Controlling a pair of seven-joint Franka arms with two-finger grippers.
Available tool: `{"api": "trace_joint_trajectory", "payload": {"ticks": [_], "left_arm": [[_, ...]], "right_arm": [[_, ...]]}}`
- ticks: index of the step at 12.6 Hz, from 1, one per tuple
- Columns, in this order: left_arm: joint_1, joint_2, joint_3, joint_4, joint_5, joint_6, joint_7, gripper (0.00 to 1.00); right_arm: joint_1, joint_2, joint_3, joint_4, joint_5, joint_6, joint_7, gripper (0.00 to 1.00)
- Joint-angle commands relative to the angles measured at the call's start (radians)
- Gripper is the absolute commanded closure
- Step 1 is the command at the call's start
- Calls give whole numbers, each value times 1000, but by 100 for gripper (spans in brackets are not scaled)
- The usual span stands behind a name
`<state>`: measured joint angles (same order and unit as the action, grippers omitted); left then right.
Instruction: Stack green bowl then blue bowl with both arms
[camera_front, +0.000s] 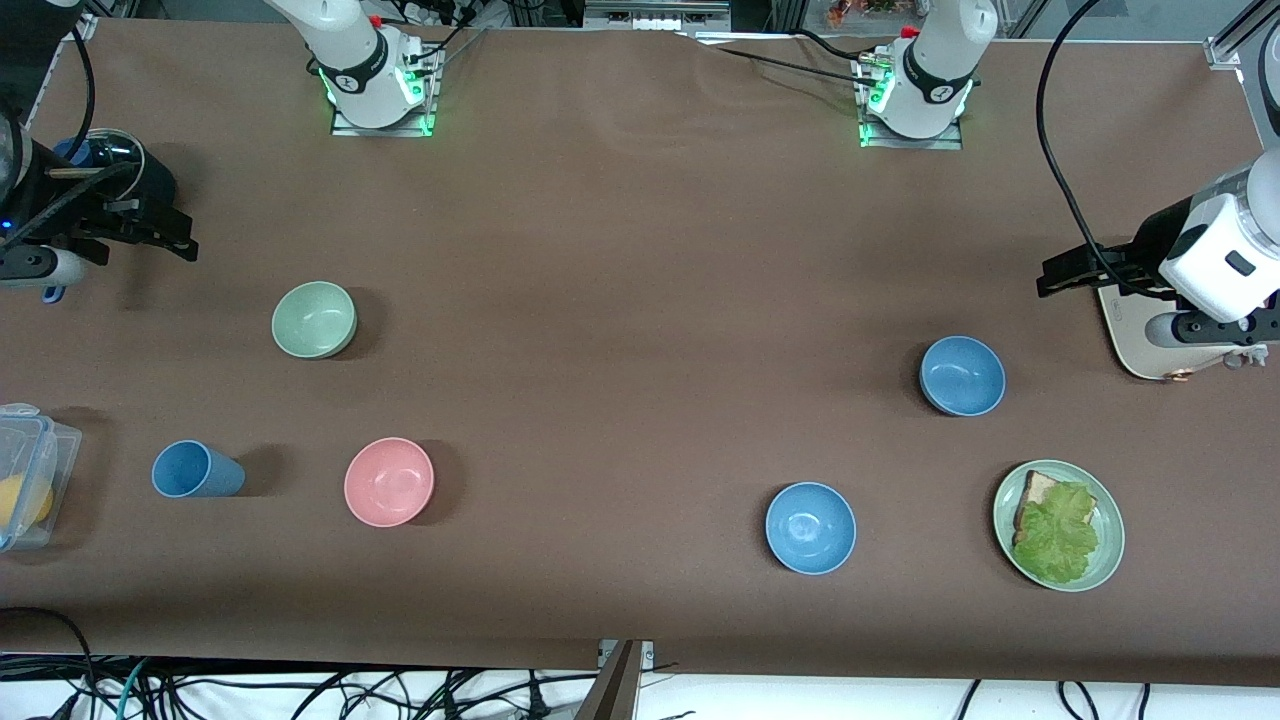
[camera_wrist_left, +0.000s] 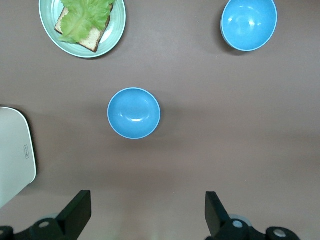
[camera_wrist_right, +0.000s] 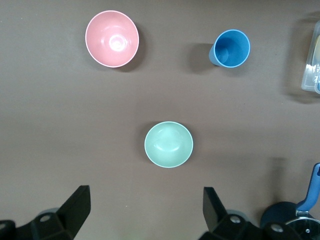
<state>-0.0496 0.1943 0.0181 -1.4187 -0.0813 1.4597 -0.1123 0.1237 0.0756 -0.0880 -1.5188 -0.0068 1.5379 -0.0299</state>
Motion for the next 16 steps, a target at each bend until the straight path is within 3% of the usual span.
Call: {"api": "trace_joint_trajectory", "payload": {"ticks": [1, 9, 10, 14, 16], "left_arm": [[-3, 7, -1, 20, 14, -18, -4, 0], [-3, 17, -1, 20, 11, -18, -3, 0], [-1, 17, -3, 20, 11, -18, -1, 0], [-1, 17, -1, 20, 11, -16, 3, 0], [-1, 17, -1, 20, 11, -16, 3, 0]], "right_arm": [[-13, -19, 20, -11, -19, -24, 57, 1], [-10, -27, 17, -59, -30, -24, 50, 1], [-10, -36, 11, -102, -29, 11, 32, 1], [-15, -152, -70, -491, -29, 356, -63, 1], [-15, -157, -114, -622, -27, 493, -116, 1]]}}
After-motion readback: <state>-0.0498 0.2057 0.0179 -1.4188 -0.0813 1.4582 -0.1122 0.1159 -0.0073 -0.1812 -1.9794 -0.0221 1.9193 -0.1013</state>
